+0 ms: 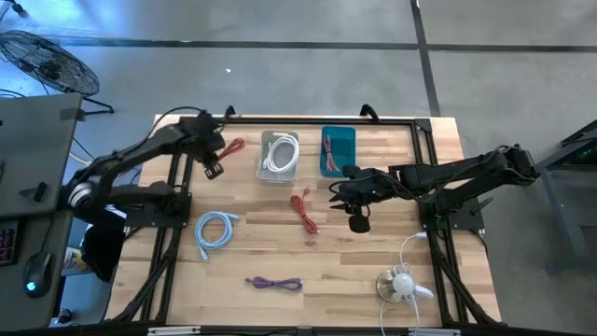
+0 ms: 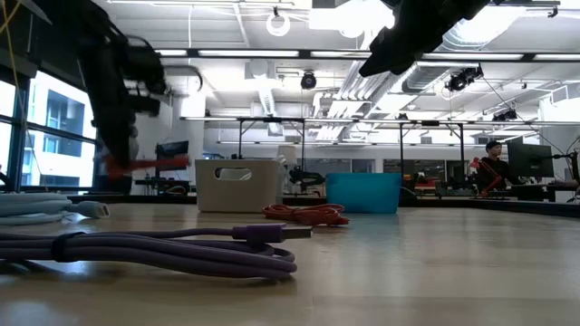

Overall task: Pick & Place USB Port
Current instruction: Put the top orange charger cable into the blue bin

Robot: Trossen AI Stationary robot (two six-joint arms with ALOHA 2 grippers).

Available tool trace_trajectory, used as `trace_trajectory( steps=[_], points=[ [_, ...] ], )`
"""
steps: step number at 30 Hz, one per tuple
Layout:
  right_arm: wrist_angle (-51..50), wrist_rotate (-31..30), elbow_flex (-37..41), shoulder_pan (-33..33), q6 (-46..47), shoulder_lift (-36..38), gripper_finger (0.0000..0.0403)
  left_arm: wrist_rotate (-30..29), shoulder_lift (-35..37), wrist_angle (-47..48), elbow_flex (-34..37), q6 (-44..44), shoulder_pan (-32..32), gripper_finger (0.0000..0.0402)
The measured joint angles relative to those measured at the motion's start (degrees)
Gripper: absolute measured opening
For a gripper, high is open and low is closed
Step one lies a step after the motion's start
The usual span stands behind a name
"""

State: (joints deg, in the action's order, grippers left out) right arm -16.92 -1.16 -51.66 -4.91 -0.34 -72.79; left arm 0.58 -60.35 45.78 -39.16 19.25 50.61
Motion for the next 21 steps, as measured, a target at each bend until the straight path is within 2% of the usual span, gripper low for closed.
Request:
trace_trajectory(
  steps=[7,13,21],
  points=[
    [1.03,-2.15,0.00,0.07,-0.17,0.00,0.0078,6.27,15.51,0.26,-0.07,0.02,0.00,0.0023],
    [4.02,-2.94,0.00,1.83,-1.71,0.00,0.0078,10.68,25.04,-0.09,-0.11,1.14,0.00,0.0023],
    [10.24,3.75,0.00,5.05,-3.60,0.00,0.0078,23.21,31.01,-5.79,-0.17,3.34,-0.04,0.0023]
  ],
)
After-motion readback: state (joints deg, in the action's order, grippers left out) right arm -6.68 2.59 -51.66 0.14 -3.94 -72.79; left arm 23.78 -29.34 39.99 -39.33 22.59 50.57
